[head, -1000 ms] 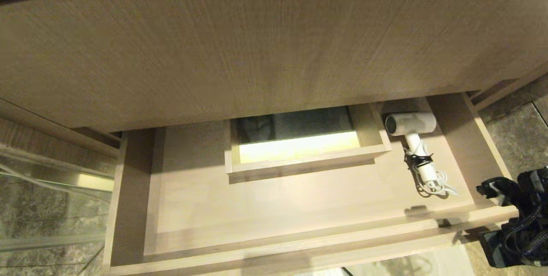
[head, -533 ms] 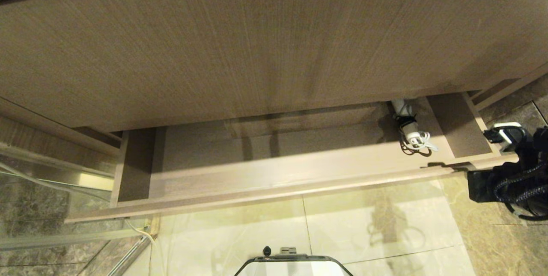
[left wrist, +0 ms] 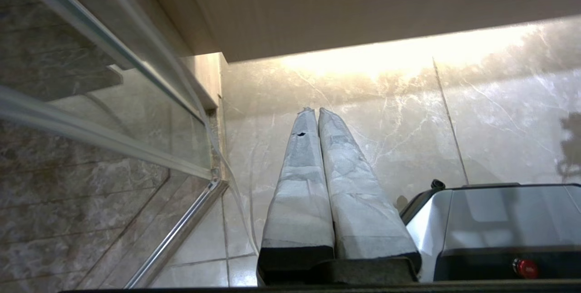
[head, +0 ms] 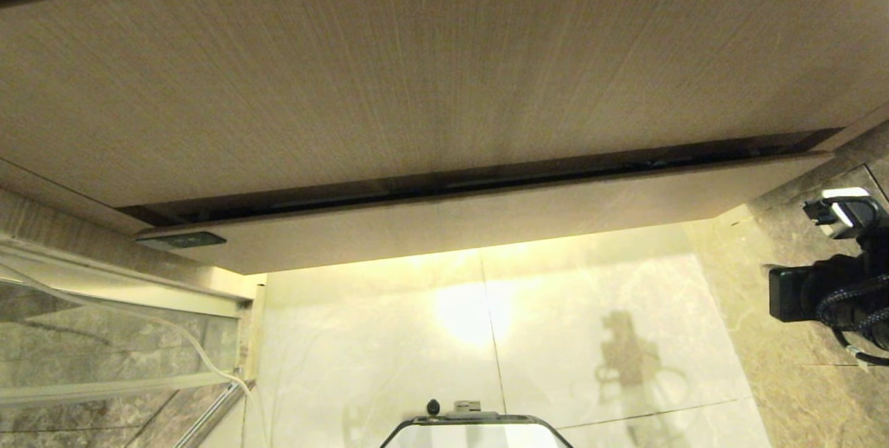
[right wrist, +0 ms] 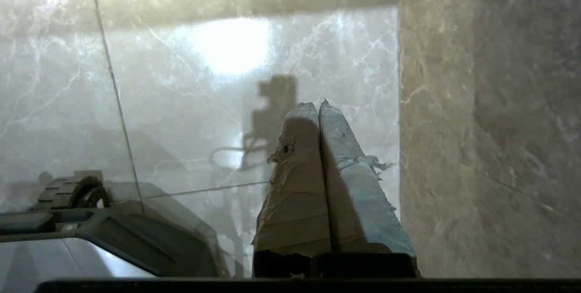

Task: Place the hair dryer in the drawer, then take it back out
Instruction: Close the drawer, then pull open the drawer

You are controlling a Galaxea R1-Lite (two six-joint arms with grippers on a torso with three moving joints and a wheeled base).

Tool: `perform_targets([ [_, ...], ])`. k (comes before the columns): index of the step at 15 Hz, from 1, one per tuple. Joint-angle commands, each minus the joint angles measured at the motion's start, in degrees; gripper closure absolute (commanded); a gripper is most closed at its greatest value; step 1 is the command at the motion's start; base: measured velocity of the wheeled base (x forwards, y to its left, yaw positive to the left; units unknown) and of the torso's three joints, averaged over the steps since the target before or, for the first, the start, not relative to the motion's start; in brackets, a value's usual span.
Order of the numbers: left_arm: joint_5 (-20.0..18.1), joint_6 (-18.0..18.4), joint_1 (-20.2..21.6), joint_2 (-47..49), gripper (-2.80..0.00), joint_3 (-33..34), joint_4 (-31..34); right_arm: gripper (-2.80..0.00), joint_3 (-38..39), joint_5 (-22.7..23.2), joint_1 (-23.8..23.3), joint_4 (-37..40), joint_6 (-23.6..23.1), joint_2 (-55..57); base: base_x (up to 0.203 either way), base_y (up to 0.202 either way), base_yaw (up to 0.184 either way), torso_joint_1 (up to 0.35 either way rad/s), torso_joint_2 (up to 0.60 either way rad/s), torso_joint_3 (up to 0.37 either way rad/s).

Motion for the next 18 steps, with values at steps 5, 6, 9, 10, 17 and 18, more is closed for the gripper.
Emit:
perform_targets([
  [5, 0.0, 0.0, 0.0, 0.0, 0.00, 0.1, 0.0, 0.00, 3.5, 0.0, 1.0, 0.7, -0.1, -7.8, 0.000, 0.000, 0.000, 0.000, 0.00, 0.000],
  [6, 0.0, 0.0, 0.0, 0.0, 0.00, 0.0, 0.0, 0.00, 3.9, 0.2, 1.2, 1.4, -0.2, -9.2, 0.000, 0.000, 0.000, 0.000, 0.00, 0.000],
  [9, 0.0, 0.0, 0.0, 0.0, 0.00, 0.1, 0.0, 0.00, 6.4, 0.0, 2.8, 5.5, -0.4, -14.3, 0.000, 0.000, 0.000, 0.000, 0.00, 0.000],
  [10, 0.0, 0.0, 0.0, 0.0, 0.00, 0.0, 0.0, 0.00, 7.2, 0.2, 2.9, 6.3, -0.4, -16.9, 0.000, 0.000, 0.000, 0.000, 0.00, 0.000],
  [17, 0.0, 0.0, 0.0, 0.0, 0.00, 0.1, 0.0, 0.00, 15.7, 3.1, 2.8, 11.8, 0.0, -44.3, 0.000, 0.000, 0.000, 0.000, 0.00, 0.000],
  [18, 0.0, 0.0, 0.0, 0.0, 0.00, 0.0, 0.0, 0.00, 16.6, 3.2, 2.7, 14.6, 0.0, -51.2, 0.000, 0.000, 0.000, 0.000, 0.00, 0.000],
])
